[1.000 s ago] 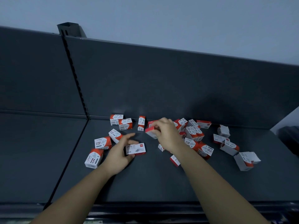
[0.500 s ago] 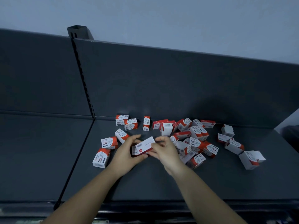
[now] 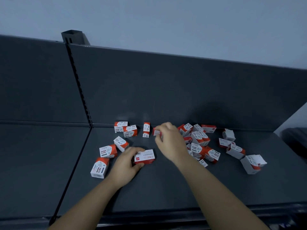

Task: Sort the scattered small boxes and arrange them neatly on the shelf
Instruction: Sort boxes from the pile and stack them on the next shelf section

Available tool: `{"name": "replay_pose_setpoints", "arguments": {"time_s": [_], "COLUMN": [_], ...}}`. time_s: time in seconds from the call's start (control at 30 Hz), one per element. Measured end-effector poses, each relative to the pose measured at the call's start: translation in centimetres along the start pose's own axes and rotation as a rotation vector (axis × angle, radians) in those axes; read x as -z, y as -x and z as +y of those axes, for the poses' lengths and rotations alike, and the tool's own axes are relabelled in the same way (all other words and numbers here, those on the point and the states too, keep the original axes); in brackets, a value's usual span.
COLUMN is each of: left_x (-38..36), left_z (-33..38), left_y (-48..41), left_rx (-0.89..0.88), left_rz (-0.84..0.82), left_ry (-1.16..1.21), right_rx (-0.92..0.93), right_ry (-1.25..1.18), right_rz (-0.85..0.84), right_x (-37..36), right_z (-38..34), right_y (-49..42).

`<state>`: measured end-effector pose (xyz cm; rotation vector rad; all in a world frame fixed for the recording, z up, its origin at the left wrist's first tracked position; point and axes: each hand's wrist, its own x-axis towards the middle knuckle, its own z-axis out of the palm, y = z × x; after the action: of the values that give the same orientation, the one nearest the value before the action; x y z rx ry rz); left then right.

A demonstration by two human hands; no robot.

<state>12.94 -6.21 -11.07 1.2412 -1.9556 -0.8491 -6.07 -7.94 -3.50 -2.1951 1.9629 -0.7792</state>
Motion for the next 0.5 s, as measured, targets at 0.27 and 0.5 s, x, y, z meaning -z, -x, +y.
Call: {"name": "replay_pose_setpoints", "arguments": {"time_s": [0.27, 0.5], "left_x": [0.2, 0.2], "left_z": [0.2, 0.2], "left_y": [-0.2, -0.4], "left_rx": [0.024, 0.047], "left_rz": [0.005, 0.000], "left_ry": [0.064, 0.073], "right_rx": [-0.046, -0.028], "right_ry": [0.269, 0.328], "right_rz": [-0.254, -0.330], "right_x": [-0.5, 1.1], "right_z": [3.1, 2.4], "right_y": [-0.6, -1.8]}}
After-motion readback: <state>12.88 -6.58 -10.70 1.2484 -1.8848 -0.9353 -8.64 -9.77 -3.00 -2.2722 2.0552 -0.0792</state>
